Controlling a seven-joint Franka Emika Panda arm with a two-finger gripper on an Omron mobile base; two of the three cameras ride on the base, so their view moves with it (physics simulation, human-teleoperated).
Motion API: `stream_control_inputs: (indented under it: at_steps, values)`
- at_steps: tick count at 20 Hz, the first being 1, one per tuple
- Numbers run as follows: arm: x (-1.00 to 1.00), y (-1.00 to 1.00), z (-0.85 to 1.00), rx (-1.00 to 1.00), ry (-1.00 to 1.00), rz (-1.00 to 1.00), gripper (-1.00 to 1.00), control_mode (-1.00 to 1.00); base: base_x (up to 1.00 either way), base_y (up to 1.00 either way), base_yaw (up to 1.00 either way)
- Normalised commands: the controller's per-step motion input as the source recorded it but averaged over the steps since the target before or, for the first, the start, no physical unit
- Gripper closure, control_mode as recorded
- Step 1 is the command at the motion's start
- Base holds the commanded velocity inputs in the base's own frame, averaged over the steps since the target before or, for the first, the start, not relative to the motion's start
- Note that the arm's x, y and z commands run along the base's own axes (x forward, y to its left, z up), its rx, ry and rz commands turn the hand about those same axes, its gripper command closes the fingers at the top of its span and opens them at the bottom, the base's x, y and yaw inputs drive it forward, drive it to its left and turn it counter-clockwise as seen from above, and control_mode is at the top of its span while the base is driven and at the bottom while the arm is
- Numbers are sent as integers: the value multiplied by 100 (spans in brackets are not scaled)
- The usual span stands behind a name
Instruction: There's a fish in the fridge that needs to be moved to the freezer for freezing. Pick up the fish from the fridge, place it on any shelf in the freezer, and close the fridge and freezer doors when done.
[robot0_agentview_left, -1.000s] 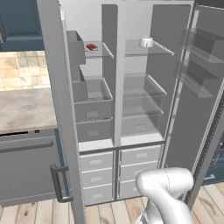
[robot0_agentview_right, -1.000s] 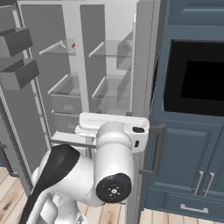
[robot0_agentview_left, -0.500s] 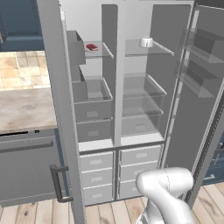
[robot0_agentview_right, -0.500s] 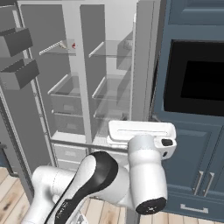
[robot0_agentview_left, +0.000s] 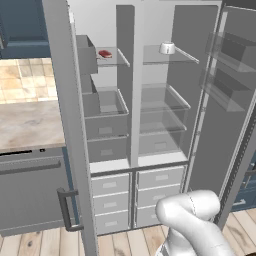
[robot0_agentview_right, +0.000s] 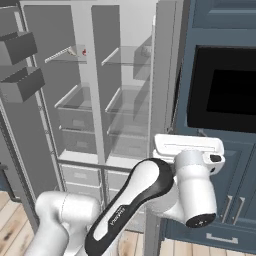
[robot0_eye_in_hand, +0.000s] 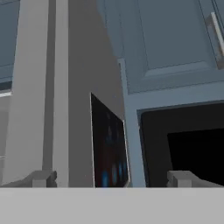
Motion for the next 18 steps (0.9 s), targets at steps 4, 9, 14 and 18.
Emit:
stream_control_inputs:
  at_steps: [4,9,14,18]
  values:
    - [41,-70,-20,1,-2,0,-100,-100,0,0,0]
    - [54,-49,-28,0,0,0,-100,-100,0,0,0]
    - [63,-8,-36,0,-1,0,-100,-100,0,0,0]
    - [52,0,-27,0,-4,0,-100,-100,0,0,0]
